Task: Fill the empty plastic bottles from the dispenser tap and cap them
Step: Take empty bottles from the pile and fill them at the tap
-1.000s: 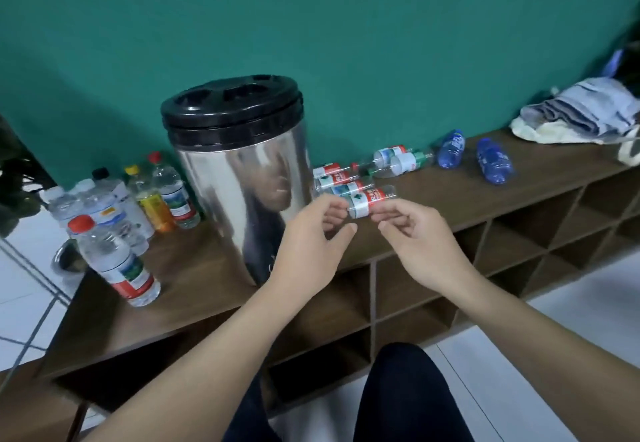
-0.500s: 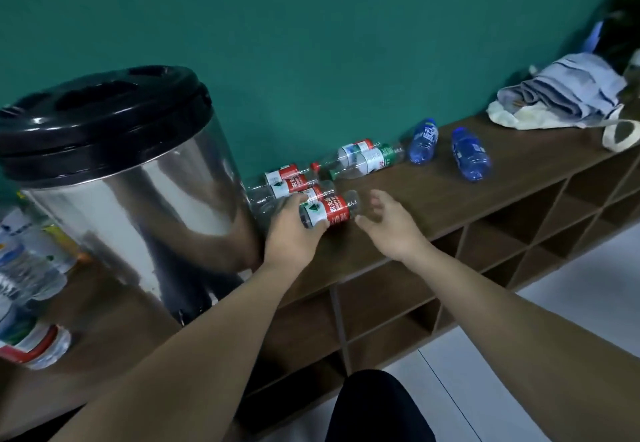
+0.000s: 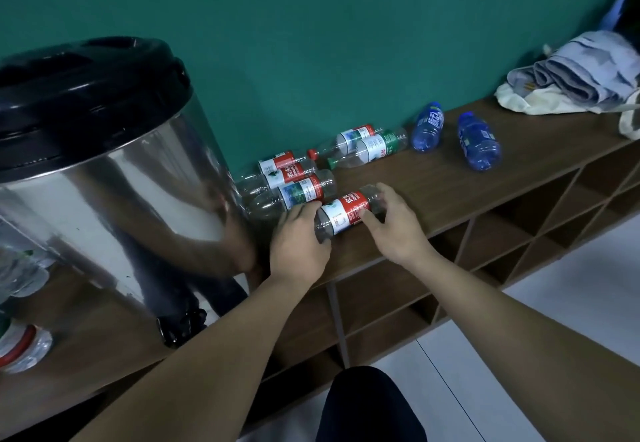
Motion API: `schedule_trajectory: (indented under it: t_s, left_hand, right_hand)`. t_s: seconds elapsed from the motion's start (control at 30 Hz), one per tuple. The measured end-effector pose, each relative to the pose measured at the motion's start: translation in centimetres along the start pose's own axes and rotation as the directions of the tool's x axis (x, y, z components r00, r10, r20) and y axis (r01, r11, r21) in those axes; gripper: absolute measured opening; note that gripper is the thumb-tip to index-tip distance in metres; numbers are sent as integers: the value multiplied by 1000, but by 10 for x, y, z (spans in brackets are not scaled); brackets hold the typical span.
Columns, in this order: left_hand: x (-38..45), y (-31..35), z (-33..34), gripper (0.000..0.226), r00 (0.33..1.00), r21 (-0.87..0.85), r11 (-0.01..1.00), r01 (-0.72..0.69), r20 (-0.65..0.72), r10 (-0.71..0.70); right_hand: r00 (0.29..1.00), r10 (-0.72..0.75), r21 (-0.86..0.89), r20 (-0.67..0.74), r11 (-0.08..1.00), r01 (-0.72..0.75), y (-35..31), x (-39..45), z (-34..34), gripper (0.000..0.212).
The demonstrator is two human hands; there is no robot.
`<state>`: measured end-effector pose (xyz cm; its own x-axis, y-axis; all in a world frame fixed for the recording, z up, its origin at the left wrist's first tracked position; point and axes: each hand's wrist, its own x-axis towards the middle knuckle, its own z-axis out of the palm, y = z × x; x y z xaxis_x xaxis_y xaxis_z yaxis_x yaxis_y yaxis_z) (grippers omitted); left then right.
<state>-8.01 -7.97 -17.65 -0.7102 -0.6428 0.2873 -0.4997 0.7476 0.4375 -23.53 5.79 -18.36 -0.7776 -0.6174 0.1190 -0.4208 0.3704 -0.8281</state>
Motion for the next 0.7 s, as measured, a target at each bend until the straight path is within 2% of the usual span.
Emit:
schedule_trajectory:
  t_s: [0.17, 0.23, 0.4, 0.53, 0.6, 0.7]
  left_hand:
    - [-16, -3, -14, 74, 999, -15, 1000, 24, 32, -24]
    - [-22, -1, -25, 76, 997, -52, 998, 44, 71, -40]
    - [-47, 22, -65, 93, 998, -265, 962, 61, 35, -54]
    - [-77, 33, -106, 115, 996, -496, 868, 14, -68, -55]
    - [-94, 34, -124, 111, 995, -564, 825, -32, -94, -26]
    - [-114, 30, -141, 84, 994, -584, 809, -69, -110, 6]
  right_hand:
    - [993, -29, -58, 115, 998, 36, 6, -26, -14, 82]
    - [993, -30, -88, 113, 995, 41, 5, -36, -17, 84]
    - [996, 53, -61, 68, 997, -49, -11, -58, -24, 80]
    - [993, 18, -34, 121, 999, -14, -29, -87, -22, 71]
    - [987, -23, -40, 159, 999, 29, -39, -104, -19, 63]
    - [983, -85, -108, 164, 989, 104, -50, -122, -11, 71]
